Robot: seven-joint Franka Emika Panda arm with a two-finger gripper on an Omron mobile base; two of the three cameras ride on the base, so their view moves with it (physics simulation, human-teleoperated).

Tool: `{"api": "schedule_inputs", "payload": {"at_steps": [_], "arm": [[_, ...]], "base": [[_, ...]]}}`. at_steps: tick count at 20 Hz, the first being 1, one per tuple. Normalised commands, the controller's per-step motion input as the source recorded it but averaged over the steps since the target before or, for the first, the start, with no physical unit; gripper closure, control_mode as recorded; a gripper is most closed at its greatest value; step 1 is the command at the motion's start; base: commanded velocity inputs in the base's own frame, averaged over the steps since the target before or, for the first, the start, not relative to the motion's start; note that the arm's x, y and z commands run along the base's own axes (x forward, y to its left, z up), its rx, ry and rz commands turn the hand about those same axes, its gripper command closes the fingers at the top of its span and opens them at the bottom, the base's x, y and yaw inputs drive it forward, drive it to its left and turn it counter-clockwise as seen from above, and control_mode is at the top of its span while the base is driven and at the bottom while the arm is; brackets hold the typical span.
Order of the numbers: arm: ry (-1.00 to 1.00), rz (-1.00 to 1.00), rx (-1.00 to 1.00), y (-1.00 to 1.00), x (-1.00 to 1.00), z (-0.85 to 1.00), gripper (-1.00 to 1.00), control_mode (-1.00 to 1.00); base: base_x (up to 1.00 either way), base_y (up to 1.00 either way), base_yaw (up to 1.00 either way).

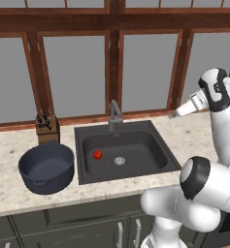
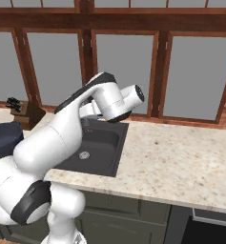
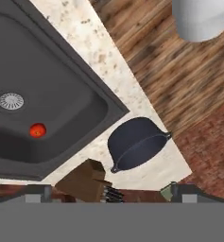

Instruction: Dump the tomato from the pot into the sink. Then turn on the water and wash the tomato. Then turn off the water and put the tomato back in the pot.

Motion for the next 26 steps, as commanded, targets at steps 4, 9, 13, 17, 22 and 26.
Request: {"api": "schedule_inputs", "payload": {"at_steps": [4,9,13,17,22,26], "arm": [[-0.19,0.00,0.24,0.00,0.31,-0.55,-1.00,-1.00],[-0.19,0.00,0.15,0.00,0.48,-0.36,-1.00,-1.00],[-0.07,-0.01,0.09,0.03,0.67,-0.11,-1.00,-1.00],[0.00,-0.02,0.06,0.02,0.73,-0.10,-1.00,-1.00],[-0.09,0.00,0.04,0.09,0.37,-0.23,-1.00,-1.00],[-0.14,0.00,0.01,0.18,0.15,-0.20,-1.00,-1.00]], "base": [[0.00,0.00,0.00],[0.00,0.00,0.00],[0.00,0.00,0.00],[0.00,0.00,0.00],[0.00,0.00,0.00],[0.00,0.00,0.00]]}}
